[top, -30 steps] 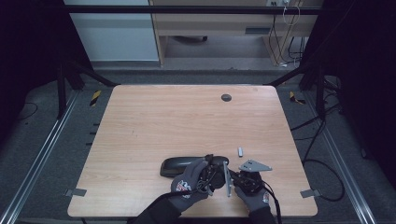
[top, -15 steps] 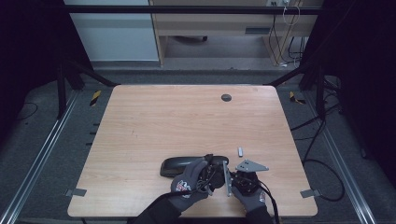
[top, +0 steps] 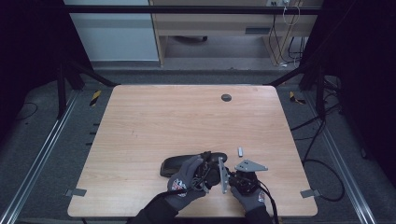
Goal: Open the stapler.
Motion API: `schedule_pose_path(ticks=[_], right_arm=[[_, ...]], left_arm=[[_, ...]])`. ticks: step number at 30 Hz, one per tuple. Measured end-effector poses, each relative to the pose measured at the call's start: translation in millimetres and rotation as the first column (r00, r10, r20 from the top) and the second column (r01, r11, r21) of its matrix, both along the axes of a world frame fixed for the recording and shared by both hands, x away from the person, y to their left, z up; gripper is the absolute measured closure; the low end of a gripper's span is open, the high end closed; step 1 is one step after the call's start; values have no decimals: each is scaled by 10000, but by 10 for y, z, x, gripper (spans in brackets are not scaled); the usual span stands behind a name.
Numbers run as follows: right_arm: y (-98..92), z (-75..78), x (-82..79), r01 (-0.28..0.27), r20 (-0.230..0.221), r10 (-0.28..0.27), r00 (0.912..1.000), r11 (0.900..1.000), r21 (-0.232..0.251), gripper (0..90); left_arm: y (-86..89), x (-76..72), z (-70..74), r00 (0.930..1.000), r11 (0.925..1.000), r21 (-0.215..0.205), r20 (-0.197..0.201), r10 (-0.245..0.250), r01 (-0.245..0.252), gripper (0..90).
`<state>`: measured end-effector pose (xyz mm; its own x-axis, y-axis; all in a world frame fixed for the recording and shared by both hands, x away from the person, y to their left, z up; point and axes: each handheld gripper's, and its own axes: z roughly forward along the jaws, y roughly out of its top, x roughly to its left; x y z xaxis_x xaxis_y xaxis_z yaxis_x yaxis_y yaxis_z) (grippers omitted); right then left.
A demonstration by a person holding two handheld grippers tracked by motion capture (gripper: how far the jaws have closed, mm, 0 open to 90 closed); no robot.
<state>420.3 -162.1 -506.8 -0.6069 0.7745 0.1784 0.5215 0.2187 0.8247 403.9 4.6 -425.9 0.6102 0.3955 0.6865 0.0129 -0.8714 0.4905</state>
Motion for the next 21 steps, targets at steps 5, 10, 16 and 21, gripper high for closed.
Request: schedule_pose_path(ticks=[5, 10, 16, 21], right_arm=[[8, 5, -6, 25, 26, -24, 10000, 10000, -97, 900], [5, 4, -4, -2, 14, 2, 10000, 9999, -101, 900], [1, 2, -2, -15, -1, 15, 10000, 10000, -34, 900], [5, 2, -2, 60, -58, -60, 10000, 9999, 111, 900]], left_arm=[[75, 1, 80, 10000, 9991, -426, 46, 45, -43, 517], [139, 2, 150, 9999, 9976, -682, 1, 138, -137, 524], [275, -17, 285, 9991, 9916, -1259, 286, 325, -286, 538], [350, -51, 353, 9979, 9889, -1437, 463, 458, -387, 567]])
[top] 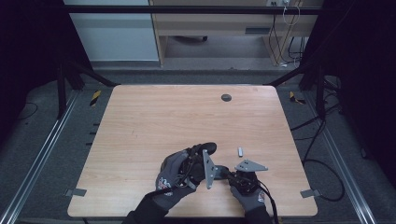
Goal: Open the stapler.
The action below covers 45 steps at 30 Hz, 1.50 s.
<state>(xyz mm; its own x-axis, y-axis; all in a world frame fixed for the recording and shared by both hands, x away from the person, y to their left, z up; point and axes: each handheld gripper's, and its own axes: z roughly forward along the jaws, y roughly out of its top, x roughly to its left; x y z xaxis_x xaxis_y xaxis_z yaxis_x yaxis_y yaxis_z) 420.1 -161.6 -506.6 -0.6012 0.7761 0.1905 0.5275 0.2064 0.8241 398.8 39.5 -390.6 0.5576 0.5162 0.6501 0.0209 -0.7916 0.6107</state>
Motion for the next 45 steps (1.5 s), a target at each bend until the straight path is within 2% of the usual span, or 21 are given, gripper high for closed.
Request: schedule_pose_path(ticks=[5, 11, 22, 27, 29, 30, 31, 45], right_arm=[[-2, 2, -1, -12, -37, 12, 10000, 10000, -6, 900], [-3, 2, 0, -22, -48, 22, 10000, 10000, 19, 900], [-11, -3, 6, -48, 6, 48, 10000, 10000, -81, 900], [-10, -3, 6, -50, 10, 50, 10000, 10000, -85, 900], [-11, -3, 7, -56, 8, 56, 10000, 10000, -80, 900], [-11, -3, 7, -56, 10, 56, 10000, 10000, -79, 900], [-11, -3, 7, -56, 10, 56, 10000, 10000, -79, 900], [-12, -4, 7, -65, 19, 65, 10000, 9999, -77, 900]], left_arm=[[42, 4, 35, 10000, 9998, -187, -86, 35, -37, 569], [126, 3, 93, 9996, 9976, -662, -214, 197, -211, 573], [325, 2, 193, 9987, 9864, -1590, -368, 366, -420, 586], [377, -4, 211, 9985, 9831, -1769, -357, 411, -468, 592], [407, -7, 221, 9983, 9807, -1889, -367, 448, -510, 594], [452, -5, 236, 9981, 9767, -2074, -384, 478, -547, 596], [452, -5, 236, 9981, 9767, -2074, -384, 478, -547, 597], [707, -6, 301, 9963, 9501, -3014, -548, 668, -803, 604]])
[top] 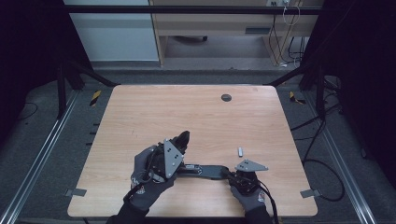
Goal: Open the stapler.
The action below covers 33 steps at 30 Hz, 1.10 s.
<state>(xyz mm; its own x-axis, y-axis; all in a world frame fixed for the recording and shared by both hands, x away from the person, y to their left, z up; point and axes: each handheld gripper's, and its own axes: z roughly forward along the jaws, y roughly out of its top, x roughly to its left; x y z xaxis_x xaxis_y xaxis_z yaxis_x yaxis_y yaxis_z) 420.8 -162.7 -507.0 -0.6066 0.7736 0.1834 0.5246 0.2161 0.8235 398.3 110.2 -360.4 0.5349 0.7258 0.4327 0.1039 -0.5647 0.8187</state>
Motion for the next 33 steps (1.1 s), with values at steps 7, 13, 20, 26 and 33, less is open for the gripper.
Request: schedule_pose_path(ticks=[7, 13, 20, 26, 33], right_arm=[[2, 1, 0, 3, -6, -3, 10000, 10000, -10, 900], [0, 1, 1, 0, -14, 0, 10000, 10000, 4, 900], [3, 1, -1, 12, -4, -12, 10000, 10000, -11, 900], [1, 0, -1, 6, 4, -6, 10000, 10000, -14, 900], [0, 0, 1, 3, -9, -3, 10000, 10000, 12, 900]], left_arm=[[125, -7, 20, 9999, 9989, -446, -30, 137, -139, 608], [241, -18, 23, 9996, 9953, -919, -45, 290, -293, 613], [367, -16, 25, 9992, 9896, -1390, -111, 373, -385, 614], [431, -7, 31, 9989, 9862, -1597, -233, 395, -427, 614], [500, -6, 31, 9986, 9817, -1846, -315, 423, -474, 615]])
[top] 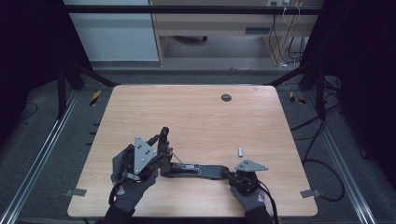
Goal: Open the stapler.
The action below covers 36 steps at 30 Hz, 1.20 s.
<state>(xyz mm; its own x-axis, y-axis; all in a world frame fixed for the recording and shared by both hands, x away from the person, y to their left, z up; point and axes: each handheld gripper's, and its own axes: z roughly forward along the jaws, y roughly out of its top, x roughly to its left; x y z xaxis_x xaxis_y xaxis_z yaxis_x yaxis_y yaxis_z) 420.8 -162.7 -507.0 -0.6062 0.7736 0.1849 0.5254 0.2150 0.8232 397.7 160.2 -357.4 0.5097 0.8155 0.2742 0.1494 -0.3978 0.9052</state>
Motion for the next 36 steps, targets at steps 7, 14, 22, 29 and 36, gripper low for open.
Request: schedule_pose_path(ticks=[7, 14, 22, 29, 36], right_arm=[[-1, 0, 0, 5, -24, -5, 10000, 10000, 23, 900], [1, 1, 1, 7, -24, -7, 10000, 10000, 14, 900], [2, 1, 0, 34, -67, -34, 10000, 10000, 42, 900], [1, -1, 2, 60, -71, -60, 10000, 9999, 80, 900], [-2, -2, 5, 22, -61, -22, 10000, 10000, 85, 900]], left_arm=[[50, -4, -3, 10000, 9998, -168, -40, 67, -68, 615], [225, 7, -18, 9994, 9959, -844, -146, 304, -315, 615], [356, -10, -50, 9981, 9908, -1236, -334, 523, -561, 610], [460, -17, -91, 9970, 9848, -1574, -356, 688, -736, 606], [548, -19, -137, 9967, 9788, -1894, -327, 736, -785, 601]])
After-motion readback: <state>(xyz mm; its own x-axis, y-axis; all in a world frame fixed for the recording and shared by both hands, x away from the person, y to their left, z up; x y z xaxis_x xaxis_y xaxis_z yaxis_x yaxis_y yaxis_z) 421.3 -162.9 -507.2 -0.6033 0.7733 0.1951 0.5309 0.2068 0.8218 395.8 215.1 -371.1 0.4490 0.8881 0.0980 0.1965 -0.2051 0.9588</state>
